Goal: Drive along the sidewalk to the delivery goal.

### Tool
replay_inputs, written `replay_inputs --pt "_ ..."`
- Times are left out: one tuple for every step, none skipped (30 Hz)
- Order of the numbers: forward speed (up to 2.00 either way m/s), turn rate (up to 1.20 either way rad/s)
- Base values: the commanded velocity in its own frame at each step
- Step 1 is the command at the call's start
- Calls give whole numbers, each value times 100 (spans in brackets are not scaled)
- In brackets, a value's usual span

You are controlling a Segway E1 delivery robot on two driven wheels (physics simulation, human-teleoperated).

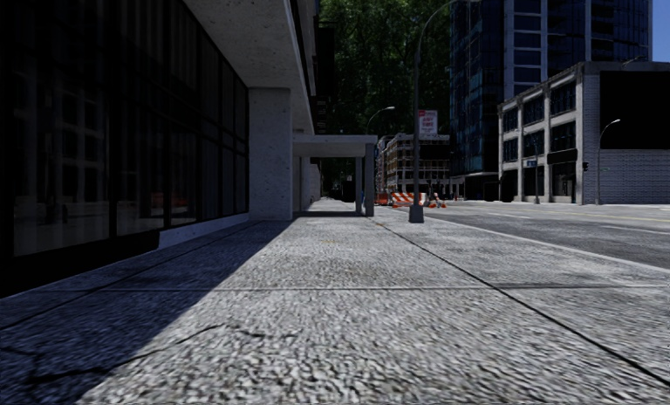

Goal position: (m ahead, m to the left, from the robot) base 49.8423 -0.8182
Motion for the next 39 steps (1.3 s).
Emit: replay_inputs --pt "200 0" --pt "200 0" --pt "200 0" --pt "200 0" --pt "200 0" --pt "200 0" --pt "200 0" --pt "200 0" --pt "200 0" --pt "200 0" --pt "200 0" --pt "200 0" --pt "200 0" --pt "200 0" --pt "200 0" --pt "200 0" --pt "200 0" --pt "200 0" --pt "200 0" --pt "200 0" --pt "200 0" --pt "200 0" --pt "200 0" --pt "200 0" --pt "200 0" --pt "200 0" --pt "200 0" --pt "200 0" --pt "200 0" --pt "200 0" --pt "200 0" --pt "200 0" --pt "200 0" --pt "200 0" --pt "200 0" --pt "200 0" --pt "200 0" --pt "200 0" --pt "200 0"
